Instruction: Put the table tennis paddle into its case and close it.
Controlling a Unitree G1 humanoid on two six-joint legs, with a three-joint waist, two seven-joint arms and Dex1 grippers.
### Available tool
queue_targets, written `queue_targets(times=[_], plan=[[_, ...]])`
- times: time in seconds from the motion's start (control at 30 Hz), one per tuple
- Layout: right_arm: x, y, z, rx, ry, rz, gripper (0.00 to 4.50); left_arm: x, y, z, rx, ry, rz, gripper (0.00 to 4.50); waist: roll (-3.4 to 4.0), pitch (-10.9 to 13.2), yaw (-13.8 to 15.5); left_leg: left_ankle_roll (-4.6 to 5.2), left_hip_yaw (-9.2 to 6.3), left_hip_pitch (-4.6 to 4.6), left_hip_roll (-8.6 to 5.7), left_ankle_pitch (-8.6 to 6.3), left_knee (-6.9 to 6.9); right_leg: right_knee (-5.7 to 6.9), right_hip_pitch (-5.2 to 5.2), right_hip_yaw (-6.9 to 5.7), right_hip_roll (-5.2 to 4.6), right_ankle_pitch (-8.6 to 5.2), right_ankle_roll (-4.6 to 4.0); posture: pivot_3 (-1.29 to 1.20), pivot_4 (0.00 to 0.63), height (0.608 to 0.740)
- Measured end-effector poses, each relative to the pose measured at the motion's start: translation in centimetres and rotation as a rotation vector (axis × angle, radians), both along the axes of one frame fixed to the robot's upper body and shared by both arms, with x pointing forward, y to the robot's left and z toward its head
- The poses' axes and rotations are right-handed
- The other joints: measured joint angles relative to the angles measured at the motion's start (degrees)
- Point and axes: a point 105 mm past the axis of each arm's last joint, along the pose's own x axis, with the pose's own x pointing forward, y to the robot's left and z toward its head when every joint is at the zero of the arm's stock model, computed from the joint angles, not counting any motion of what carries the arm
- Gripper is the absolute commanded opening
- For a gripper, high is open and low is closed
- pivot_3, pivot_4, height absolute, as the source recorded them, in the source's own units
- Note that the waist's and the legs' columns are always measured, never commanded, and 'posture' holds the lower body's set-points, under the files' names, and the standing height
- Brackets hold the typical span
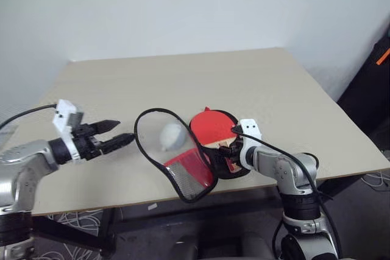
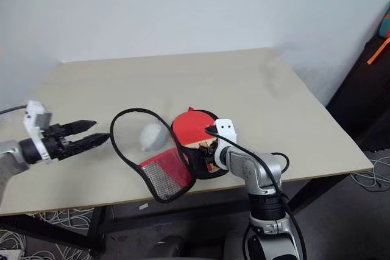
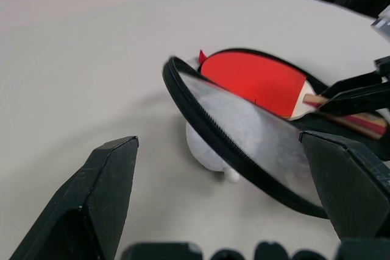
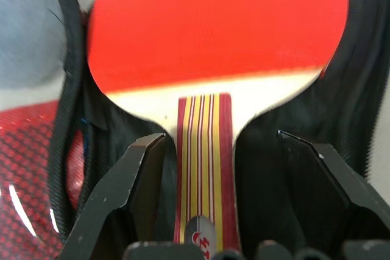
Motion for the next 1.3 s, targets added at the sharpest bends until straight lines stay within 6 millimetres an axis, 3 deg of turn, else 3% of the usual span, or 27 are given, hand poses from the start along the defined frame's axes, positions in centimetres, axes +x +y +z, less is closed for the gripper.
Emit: queue_targets(times=[0.1,0.23,0.37,0.47,0.63,0.77,0.9,1.03,1.17,1.3], plan=[[0.5,-0.5,1.8,0.019,-0.04,0.022,3.17,-0.5,1.1,-1.2,-0.004,0.05,0.032,4.5,0.05,0.0,-0.03,0.0,0.02,0.02,0.0,0.0,-0.03,0.0,-0.01,0.02,0.0,0.0,0.0,0.0,0.0,0.698],[1.7,-2.2,4.3,0.021,-0.11,0.006,3.17,-1.2,2.9,-4.5,-0.008,0.13,0.126,4.5,0.03,-0.01,0.02,0.0,0.02,0.02,0.01,0.0,-0.06,-0.01,-0.02,0.01,-0.01,0.0,-0.01,0.0,0.0,0.698],[1.9,-2.8,4.6,0.022,-0.116,-0.004,3.17,-1.2,2.5,-7.4,-0.032,0.173,0.168,4.5,0.0,-0.03,0.03,-0.01,0.01,0.0,0.01,0.0,-0.05,-0.02,-0.01,0.01,-0.03,0.0,-0.01,0.0,0.0,0.698],[1.9,-3.0,4.6,0.023,-0.114,-0.01,3.21,-1.1,1.3,-9.0,-0.054,0.2,0.165,3.87,-0.01,-0.03,0.01,-0.01,0.02,-0.01,0.04,0.0,-0.05,-0.01,-0.03,0.03,-0.04,0.01,-0.01,0.0,0.0,0.698],[1.8,-2.9,4.6,0.031,-0.105,-0.014,3.21,-0.3,-2.1,-9.5,-0.078,0.185,0.1,2.11,-0.02,-0.04,0.04,-0.01,0.01,-0.02,0.06,0.0,-0.04,-0.01,-0.02,0.03,-0.05,0.01,-0.01,0.0,0.0,0.698],[2.2,-3.5,5.4,0.026,-0.128,-0.025,3.21,0.6,-5.7,-8.1,-0.134,0.136,0.002,0.67,-0.01,-0.03,0.05,0.0,-0.01,-0.08,0.04,0.0,0.04,-0.01,-0.01,0.01,-0.07,0.01,-0.02,0.0,0.0,0.698],[2.2,-5.8,6.1,-0.031,-0.153,0.01,3.21,1.2,-9.7,-5.7,-0.18,0.08,-0.121,0.67,0.0,-0.03,0.06,0.01,-0.01,-0.11,-0.02,0.0,0.11,-0.02,0.16,-0.01,-0.09,0.0,0.0,0.0,0.0,0.698],[1.6,-7.9,6.7,-0.095,-0.177,0.083,3.21,1.5,-12.2,-4.8,-0.201,0.063,-0.2,0.67,0.0,-0.03,0.0,0.02,0.04,-0.04,-0.01,-0.01,0.11,-0.07,0.27,-0.03,-0.05,-0.01,0.02,0.0,0.0,0.698],[-0.1,-10.8,6.4,-0.194,-0.178,0.248,3.21,2.4,-17.0,-3.5,-0.241,0.026,-0.314,0.67,0.0,0.04,0.66,0.19,0.02,-0.01,-0.05,-0.11,0.38,-0.18,0.65,-0.13,-0.17,-0.12,0.23,0.0,0.0,0.698],[-1.2,-11.3,7.7,-0.205,-0.242,0.419,3.21,2.4,-21.1,-3.5,-0.278,0.027,-0.399,0.67,-0.11,0.06,0.37,0.3,0.16,0.02,0.03,-0.29,0.54,-0.23,0.73,-0.07,-0.16,-0.15,0.33,0.0,0.0,0.698]])
